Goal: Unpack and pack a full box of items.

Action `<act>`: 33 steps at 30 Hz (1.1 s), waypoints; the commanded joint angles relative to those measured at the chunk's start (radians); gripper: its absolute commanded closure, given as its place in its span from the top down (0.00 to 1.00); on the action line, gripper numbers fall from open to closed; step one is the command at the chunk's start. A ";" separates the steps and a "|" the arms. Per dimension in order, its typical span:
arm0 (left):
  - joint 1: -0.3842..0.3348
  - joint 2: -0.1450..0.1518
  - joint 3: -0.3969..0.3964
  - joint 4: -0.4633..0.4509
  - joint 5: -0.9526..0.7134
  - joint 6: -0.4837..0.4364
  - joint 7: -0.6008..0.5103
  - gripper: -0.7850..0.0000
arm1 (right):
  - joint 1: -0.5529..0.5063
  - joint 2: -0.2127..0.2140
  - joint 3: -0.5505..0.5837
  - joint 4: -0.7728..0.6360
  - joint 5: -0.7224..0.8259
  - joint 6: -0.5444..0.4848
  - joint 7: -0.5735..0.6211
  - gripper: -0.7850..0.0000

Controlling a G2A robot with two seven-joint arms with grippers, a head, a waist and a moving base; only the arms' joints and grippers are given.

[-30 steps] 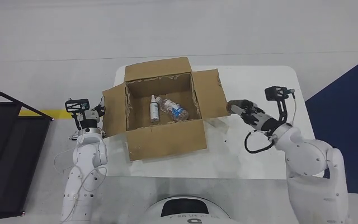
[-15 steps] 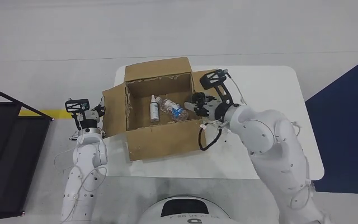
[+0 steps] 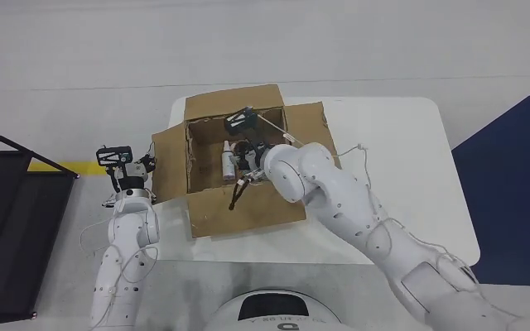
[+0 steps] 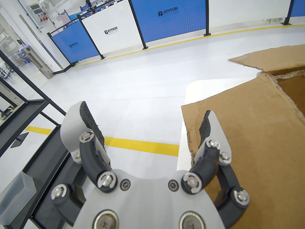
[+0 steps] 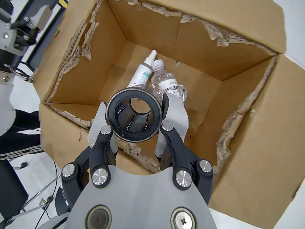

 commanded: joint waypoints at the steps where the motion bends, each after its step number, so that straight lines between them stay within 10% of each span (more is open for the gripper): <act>1: 0.000 0.000 0.000 0.000 0.000 0.000 0.000 1.00 | 0.031 -0.019 -0.041 0.064 -0.012 0.021 -0.011 0.00; 10: 0.000 0.000 0.000 0.000 0.000 0.000 0.000 1.00 | 0.120 -0.103 -0.148 0.304 0.031 0.056 -0.020 0.00; 12: 0.000 0.000 0.000 0.000 0.000 0.000 0.000 1.00 | 0.129 -0.117 -0.163 0.336 0.037 0.052 -0.022 0.25; 20: 0.000 0.000 0.000 0.000 0.000 0.000 0.000 1.00 | 0.142 -0.157 -0.189 0.392 0.028 0.053 -0.041 0.47; 21: 0.000 0.000 0.000 0.000 0.000 0.000 0.000 1.00 | 0.144 -0.159 -0.188 0.395 0.012 0.058 -0.060 0.69; 23: 0.000 0.000 0.000 0.000 0.000 0.000 0.000 1.00 | 0.143 -0.163 -0.178 0.396 0.016 0.054 -0.075 0.49; 33: 0.000 0.000 0.000 0.000 0.000 0.000 0.000 1.00 | -0.035 -0.067 0.027 0.003 -0.139 0.019 -0.015 0.73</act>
